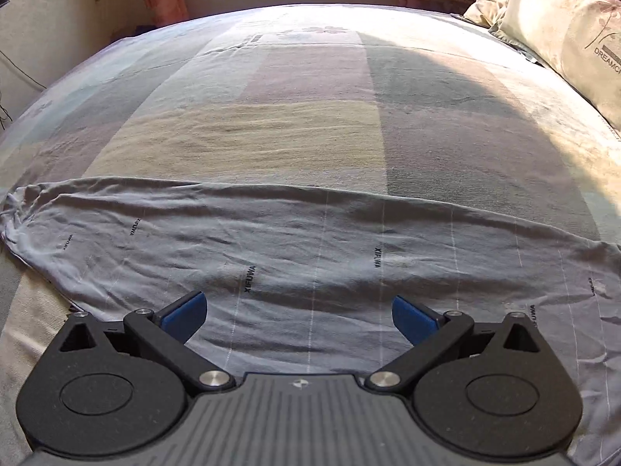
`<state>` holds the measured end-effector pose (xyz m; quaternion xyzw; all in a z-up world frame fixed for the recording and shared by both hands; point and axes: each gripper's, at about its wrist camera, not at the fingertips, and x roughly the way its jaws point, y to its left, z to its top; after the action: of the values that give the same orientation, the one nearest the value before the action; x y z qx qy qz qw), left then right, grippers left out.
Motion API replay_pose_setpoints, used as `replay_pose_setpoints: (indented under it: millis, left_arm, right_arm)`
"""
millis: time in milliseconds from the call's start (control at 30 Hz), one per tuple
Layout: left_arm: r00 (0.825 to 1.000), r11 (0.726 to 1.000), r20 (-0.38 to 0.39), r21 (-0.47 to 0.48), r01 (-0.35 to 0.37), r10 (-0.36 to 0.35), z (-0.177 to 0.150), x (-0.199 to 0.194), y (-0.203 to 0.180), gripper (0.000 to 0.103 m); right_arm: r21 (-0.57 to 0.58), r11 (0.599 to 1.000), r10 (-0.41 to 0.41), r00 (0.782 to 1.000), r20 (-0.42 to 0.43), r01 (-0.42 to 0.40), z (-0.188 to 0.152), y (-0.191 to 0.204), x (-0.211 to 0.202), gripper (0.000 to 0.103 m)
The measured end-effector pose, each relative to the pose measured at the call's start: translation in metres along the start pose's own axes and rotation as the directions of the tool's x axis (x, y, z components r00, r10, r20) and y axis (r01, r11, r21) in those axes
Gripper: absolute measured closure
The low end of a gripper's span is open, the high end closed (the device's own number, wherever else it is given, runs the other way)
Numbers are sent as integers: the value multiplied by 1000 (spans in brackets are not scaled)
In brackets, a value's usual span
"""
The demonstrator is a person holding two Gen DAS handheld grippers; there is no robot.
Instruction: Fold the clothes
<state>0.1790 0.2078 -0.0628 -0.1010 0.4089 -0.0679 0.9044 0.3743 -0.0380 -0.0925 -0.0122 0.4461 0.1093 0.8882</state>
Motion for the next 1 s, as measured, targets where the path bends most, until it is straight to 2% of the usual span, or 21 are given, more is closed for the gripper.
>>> replay_pose_setpoints:
  millis: [67, 167, 233, 300, 333, 433, 500, 733, 800, 900, 1000]
  left_arm:
    - [1000, 1000, -1, 20, 14, -14, 1, 2, -7, 1]
    - [999, 999, 7, 31, 38, -38, 3, 3, -17, 1]
    - [998, 998, 17, 38, 56, -56, 5, 4, -24, 1]
    - [997, 996, 25, 54, 75, -77, 6, 5, -33, 1]
    - [996, 994, 29, 65, 83, -85, 6, 6, -39, 1]
    - [994, 988, 27, 109, 105, -109, 7, 10, -58, 1]
    - [992, 983, 18, 141, 121, -125, 7, 13, -71, 1]
    - [991, 965, -23, 227, 131, -129, -1, 26, -101, 1]
    - [993, 962, -34, 246, 116, -112, -3, 30, -105, 1]
    - [994, 963, -37, 243, 112, -106, -3, 32, -104, 1]
    - [994, 965, -40, 239, 108, -102, -3, 33, -102, 1]
  right_arm:
    - [-9, 999, -32, 999, -41, 31, -8, -19, -2, 0]
    - [-55, 998, -27, 990, -138, 19, -21, -40, -2, 0]
    - [-70, 998, -14, 992, -125, 5, -26, -49, -22, 0]
    - [-59, 998, 27, 997, -68, -31, -29, -66, -53, 0]
    - [-57, 998, 22, 999, -48, -24, -31, -73, -64, 0]
    - [-40, 998, -49, 999, -23, 48, -39, -104, -94, 0]
    - [-4, 997, -81, 996, -44, 81, -52, -131, -106, 0]
    - [60, 990, -120, 979, -164, 131, -128, -188, -98, 0]
    - [89, 990, -97, 990, -103, 106, -145, -194, -102, 0]
    - [49, 993, -106, 993, -52, 109, -158, -189, -108, 0]
    - [97, 989, -109, 992, -59, 115, -160, -188, -120, 0]
